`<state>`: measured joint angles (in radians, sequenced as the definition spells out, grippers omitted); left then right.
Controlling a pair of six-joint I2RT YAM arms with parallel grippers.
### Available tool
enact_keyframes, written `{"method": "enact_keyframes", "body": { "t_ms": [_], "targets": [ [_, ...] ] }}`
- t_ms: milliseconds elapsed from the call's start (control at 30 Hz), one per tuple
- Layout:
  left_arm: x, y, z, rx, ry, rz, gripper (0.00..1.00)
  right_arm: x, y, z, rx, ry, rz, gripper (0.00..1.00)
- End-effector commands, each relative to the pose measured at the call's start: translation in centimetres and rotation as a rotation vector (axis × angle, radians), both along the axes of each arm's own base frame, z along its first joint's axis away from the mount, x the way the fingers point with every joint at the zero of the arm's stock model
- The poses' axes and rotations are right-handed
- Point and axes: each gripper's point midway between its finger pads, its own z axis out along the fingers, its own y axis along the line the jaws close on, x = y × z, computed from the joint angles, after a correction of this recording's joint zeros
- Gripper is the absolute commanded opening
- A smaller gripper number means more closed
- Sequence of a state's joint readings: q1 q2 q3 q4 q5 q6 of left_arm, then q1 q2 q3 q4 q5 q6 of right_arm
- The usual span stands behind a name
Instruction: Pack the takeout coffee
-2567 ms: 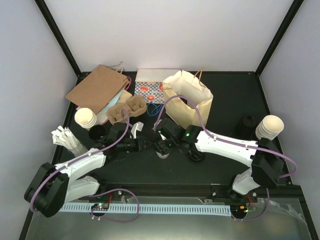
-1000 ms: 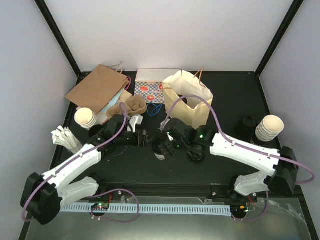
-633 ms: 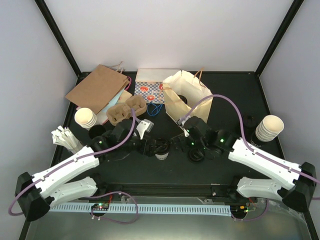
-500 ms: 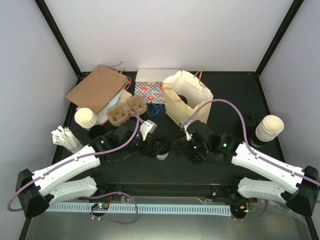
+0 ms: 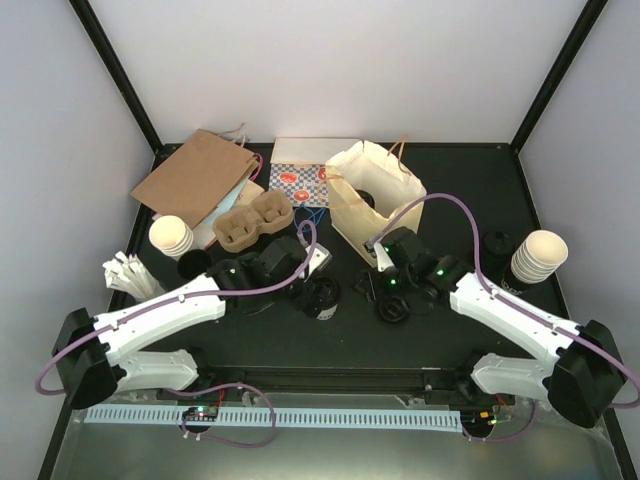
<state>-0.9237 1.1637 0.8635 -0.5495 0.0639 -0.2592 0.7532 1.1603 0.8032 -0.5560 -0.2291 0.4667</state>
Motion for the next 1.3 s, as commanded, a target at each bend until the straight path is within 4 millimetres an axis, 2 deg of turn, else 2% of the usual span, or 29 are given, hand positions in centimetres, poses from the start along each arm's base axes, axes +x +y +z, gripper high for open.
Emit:
{"method": "enact_keyframes", "body": {
  "t_ms": [0, 267, 367, 433, 967, 1100, 1267],
  "targets": [
    [0.9, -0.3, 0.9, 0.043, -0.035, 0.017, 0.99, 0.8, 0.9, 0.6, 0.092, 0.033, -0.023, 0.4],
    [0.9, -1.4, -0.1, 0.058, 0.001, 0.022, 0.99, 1.1, 2.6, 0.8, 0.155, 0.07, 0.013, 0.38],
    [0.8, -1.5, -0.3, 0.065, 0.005, 0.024, 0.95, 0.9, 3.2, 0.5, 0.161, 0.086, 0.048, 0.38],
    [0.9, -1.5, -1.3, 0.095, 0.022, 0.029, 0.92, 0.7, 3.5, 0.3, 0.164, 0.095, 0.068, 0.37],
    [0.8, -1.4, -2.7, 0.156, 0.014, 0.009, 0.79, 0.8, 4.7, -0.4, 0.179, 0.139, 0.109, 0.34],
    [0.3, -1.7, -3.2, 0.172, 0.01, -0.012, 0.78, 0.9, 4.4, -1.4, 0.15, 0.158, 0.091, 0.34],
    [-0.2, -1.7, -4.3, 0.22, 0.025, -0.008, 0.78, 0.4, 2.6, -5.3, 0.043, 0.204, 0.039, 0.35]
  ]
}}
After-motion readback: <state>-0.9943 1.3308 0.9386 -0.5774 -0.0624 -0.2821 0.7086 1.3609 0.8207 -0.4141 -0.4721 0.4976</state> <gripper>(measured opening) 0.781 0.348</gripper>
